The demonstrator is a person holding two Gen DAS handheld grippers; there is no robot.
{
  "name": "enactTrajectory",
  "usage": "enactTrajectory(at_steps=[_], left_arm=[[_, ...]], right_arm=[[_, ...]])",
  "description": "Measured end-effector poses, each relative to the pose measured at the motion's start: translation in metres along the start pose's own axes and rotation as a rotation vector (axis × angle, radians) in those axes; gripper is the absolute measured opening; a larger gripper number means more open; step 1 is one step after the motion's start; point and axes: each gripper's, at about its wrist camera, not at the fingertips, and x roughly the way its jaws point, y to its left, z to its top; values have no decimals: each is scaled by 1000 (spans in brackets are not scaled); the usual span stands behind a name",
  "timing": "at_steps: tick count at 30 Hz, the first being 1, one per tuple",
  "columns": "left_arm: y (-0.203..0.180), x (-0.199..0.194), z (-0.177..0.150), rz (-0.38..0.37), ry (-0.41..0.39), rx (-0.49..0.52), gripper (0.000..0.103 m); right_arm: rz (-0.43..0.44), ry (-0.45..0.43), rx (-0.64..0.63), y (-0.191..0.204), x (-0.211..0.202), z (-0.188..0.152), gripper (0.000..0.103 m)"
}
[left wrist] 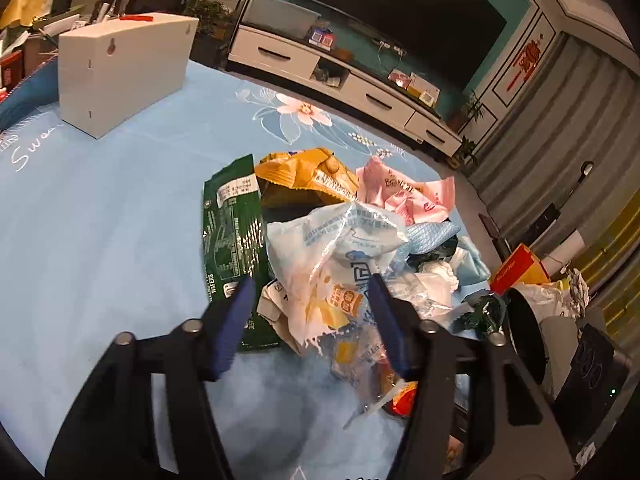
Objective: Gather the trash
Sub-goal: 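Grasp the clear plastic bag with the left tool while the right tool grasps the red snack bag, then carry both bags over the black bin and open both tools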
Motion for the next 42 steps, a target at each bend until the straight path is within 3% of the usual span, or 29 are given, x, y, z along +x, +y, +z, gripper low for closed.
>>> enactTrajectory(at_steps=[1,4,6,12,15,22,28,35,42], left_arm=[[1,3,0,-10,10,-9,43],[3,5,-1,-18,12,-21,30],[2,4,-4,-39,15,-15,22],[-7,-4,-12,-73,17,18,9],[-10,-11,-15,-96,8,27,5],[-18,-43,-29,-137,-16,46,3],[-38,-76,-37,-152,-42,90,3],[-80,-98,-42,-209,-63,183,3],[-131,-92,-47,-269,-39,260,3]], right_arm=[[3,4,-1,0,2,0,75],[7,18,-12,3,6,-1,64],[10,31,-25,5,9,-2,51],[3,51,-53,10,8,-9,27],[11,41,-60,12,-1,-11,21],[33,9,-33,12,-33,-21,21],[-1,-53,27,-6,-74,-30,21],[-56,-150,99,-36,-123,-40,21],[-124,-235,188,-76,-158,-48,21]])
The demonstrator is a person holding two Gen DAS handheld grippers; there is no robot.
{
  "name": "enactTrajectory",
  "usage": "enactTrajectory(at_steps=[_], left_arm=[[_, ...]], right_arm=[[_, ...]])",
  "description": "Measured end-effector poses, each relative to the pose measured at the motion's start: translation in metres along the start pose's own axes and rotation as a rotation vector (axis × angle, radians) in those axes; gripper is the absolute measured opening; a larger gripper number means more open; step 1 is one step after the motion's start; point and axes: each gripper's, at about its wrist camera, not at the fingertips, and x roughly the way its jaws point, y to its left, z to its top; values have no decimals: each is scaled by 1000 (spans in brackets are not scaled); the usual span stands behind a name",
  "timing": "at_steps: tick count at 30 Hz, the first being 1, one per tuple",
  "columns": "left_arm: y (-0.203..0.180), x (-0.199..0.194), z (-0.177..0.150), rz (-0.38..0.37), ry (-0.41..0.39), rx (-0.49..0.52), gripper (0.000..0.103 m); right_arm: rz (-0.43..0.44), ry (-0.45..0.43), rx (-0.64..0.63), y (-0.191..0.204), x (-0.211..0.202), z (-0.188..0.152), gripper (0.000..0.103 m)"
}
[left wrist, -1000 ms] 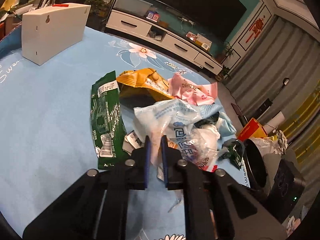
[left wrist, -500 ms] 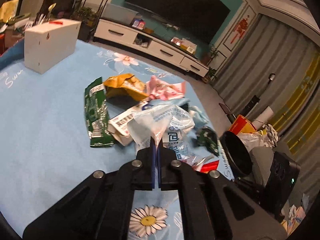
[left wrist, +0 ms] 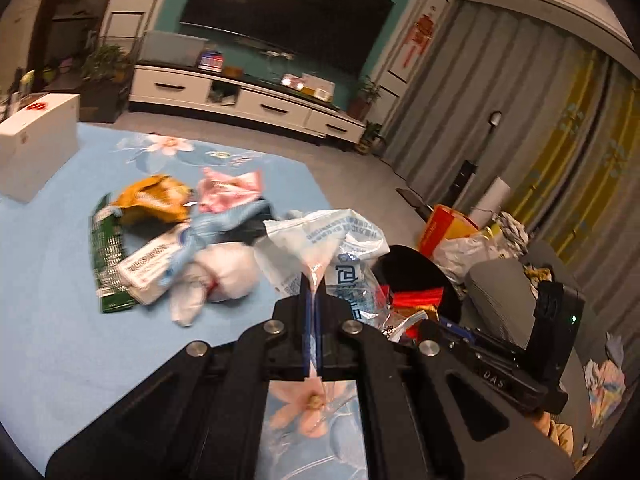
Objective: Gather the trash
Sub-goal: 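Carry both bags over the black bin and open both tools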
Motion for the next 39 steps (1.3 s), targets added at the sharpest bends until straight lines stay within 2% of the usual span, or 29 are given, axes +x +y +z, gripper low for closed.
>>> enactTrajectory(at_steps=[10,19,25,31,34,36,37,38,39], left_arm=[[-79,63,16,-106,38,119,3],[-141,133,25,-185,101,183,3],[-163,186,19,-175,165,223,3],[-166,228,8,-145,239,236,3],[-165,244,4,-128,261,238,3],[-165,252,3,-120,266,235,3],[-164,254,3,-116,268,237,7],[-165,257,3,-112,271,238,13],[-164,259,3,-113,273,236,33]], right_arm=[[-124,-121,184,-80,-31,3,21],[-217,-181,305,-134,-42,0,21],[-269,-170,339,-157,-27,0,21],[-302,-134,358,-175,-8,-4,22],[-315,-120,368,-182,-2,-4,25],[-327,-118,369,-186,1,-4,32],[-334,-117,372,-187,1,-5,35],[-335,-115,381,-189,2,-5,43],[-332,-116,387,-191,1,-6,48]])
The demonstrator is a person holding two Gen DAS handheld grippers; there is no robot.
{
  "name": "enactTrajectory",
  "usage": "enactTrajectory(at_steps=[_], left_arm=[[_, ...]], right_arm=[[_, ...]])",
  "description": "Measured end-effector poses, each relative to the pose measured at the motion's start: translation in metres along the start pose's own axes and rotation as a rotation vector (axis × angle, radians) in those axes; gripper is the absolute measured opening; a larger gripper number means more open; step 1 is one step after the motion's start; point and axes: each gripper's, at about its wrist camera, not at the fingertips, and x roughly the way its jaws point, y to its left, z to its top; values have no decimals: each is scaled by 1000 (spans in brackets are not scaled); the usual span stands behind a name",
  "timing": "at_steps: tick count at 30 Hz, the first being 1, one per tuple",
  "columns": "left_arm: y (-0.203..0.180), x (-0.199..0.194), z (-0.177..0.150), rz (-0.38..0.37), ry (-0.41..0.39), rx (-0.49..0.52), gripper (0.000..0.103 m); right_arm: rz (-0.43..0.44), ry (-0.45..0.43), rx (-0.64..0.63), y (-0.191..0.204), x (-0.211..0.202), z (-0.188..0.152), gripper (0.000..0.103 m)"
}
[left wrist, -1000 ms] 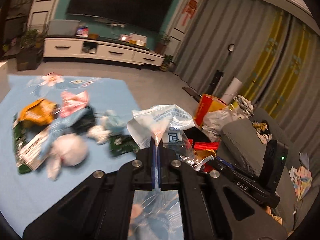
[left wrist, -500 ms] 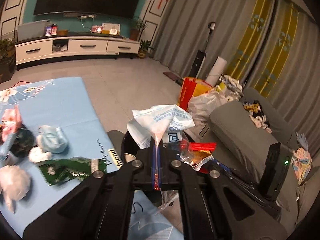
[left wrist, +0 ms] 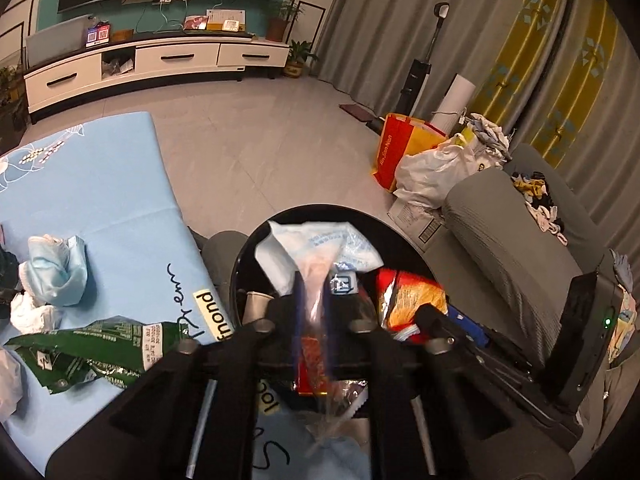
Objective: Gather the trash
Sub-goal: 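Carry both bags over the black bin and open both tools, then move both tools back over the trash pile on the table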
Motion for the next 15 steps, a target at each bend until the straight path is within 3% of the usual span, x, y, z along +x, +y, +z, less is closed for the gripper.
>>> enactTrajectory(at_steps=[1,10,15], left_arm=[[1,0,0,6,-4,-3,51],[9,-33,-8,67,-50,0,87],[29,-63,-26,120,-22,-29,99]], right_arm=[[-2,-3,5,-1,-1,0,49],[16,-28,-5,3,-20,2,62],[60,-9,-38,20,-34,-4,80]])
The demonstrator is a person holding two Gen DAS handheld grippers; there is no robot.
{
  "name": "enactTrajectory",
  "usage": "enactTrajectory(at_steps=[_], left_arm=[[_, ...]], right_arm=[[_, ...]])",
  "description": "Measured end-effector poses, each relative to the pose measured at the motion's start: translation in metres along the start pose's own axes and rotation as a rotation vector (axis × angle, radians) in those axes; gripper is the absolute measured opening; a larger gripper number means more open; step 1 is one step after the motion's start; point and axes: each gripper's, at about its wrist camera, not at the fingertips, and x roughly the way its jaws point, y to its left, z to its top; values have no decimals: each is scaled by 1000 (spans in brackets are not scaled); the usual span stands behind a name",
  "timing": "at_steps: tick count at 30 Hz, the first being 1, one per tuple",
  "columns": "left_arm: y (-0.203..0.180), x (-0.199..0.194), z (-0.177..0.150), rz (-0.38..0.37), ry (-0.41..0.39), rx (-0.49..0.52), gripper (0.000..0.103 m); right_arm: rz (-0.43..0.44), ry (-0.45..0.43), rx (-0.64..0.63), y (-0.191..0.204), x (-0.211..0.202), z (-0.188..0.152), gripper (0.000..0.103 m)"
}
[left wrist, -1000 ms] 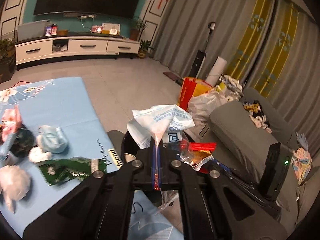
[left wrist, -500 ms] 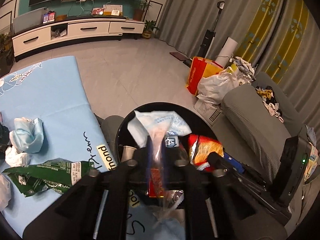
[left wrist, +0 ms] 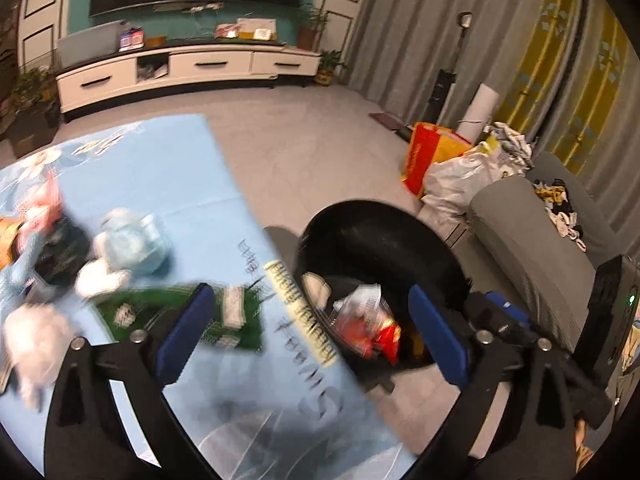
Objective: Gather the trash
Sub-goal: 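Move both tools back over the trash pile on the table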
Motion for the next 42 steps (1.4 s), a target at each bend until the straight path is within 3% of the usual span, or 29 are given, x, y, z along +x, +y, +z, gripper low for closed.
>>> enactTrajectory(at_steps=[3,6,19,26,33,39,42], left_arm=[[20,-20,-16,52,33,-21,100],[42,-42,-32,103,45,-44,100],[186,-166,-126,331,-24,-366,100],[233,-189,-170,346,-37,-497,100],[265,-194,-186,318,-68,-595,100],[265,-189,-173,256,-111,-578,100],[259,-182,-157,218,-129,-523,100]], right_arm=[[42,19,-19,14,-6,-5,90],[79,52,-48,33,-8,-12,94],[227,158,-289,142,-12,-49,94],[204,158,-428,181,-3,-65,94],[152,134,-562,210,15,-72,94],[184,151,-553,217,29,-68,94],[251,186,-525,220,36,-68,94]])
